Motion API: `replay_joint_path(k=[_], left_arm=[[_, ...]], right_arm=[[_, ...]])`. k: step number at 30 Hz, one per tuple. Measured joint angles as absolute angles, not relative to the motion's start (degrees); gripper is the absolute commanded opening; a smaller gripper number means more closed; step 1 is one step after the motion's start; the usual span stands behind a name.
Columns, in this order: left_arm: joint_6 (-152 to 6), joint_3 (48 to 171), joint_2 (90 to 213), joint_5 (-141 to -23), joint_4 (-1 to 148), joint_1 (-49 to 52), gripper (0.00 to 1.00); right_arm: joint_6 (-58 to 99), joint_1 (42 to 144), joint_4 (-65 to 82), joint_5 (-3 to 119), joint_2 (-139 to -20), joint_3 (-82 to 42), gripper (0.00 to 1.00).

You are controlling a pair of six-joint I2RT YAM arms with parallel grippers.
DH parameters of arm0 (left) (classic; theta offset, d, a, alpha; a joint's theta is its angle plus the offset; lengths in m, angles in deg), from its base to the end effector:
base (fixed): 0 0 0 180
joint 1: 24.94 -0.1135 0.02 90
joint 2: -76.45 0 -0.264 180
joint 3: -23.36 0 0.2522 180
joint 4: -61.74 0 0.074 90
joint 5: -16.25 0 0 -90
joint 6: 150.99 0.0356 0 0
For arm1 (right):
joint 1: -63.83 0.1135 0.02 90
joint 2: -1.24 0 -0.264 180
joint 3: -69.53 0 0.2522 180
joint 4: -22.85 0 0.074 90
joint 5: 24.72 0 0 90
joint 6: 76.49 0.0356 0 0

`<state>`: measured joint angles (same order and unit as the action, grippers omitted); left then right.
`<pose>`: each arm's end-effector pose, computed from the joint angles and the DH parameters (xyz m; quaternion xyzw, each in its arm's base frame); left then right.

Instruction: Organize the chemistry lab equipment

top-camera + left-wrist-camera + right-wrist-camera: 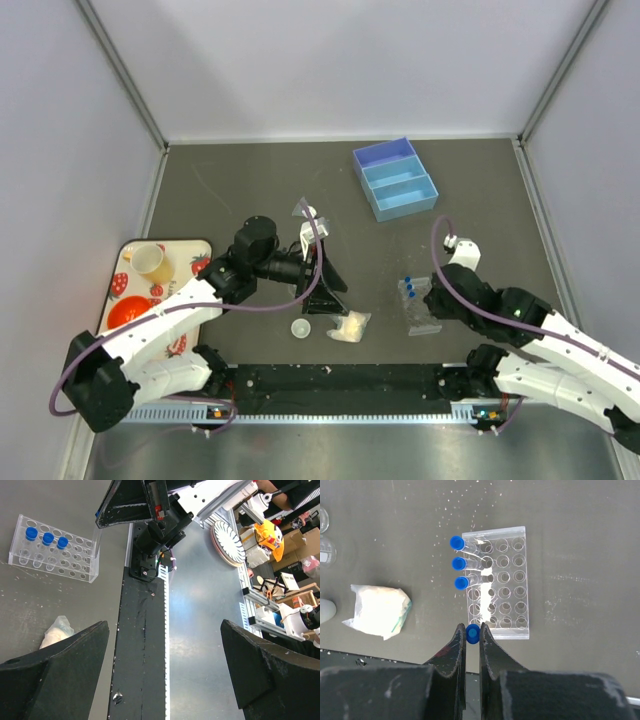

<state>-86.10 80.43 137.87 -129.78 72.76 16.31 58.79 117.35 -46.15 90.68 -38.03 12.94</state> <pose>0.1578 -0.1776 0.3013 0.3805 0.6552 -0.6055 0.2435 0.0849 0.0892 0.2724 0.0058 0.9243 0.1080 0.3660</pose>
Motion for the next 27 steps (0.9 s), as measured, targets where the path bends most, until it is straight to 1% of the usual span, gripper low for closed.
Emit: replay_joint_path(k=[15,27], left_arm=[[-86.1,80.43,138.12,-129.78,73.03,16.31,0.99],[-86.1,80.43,138.12,-129.75,73.03,16.31,0.99]], right_arm=[[61.74,118.49,-40.38,94.75,-38.35,19.0,0.0],[61.54,118.55,-38.42,98.58,-39.18,19.41,0.0]])
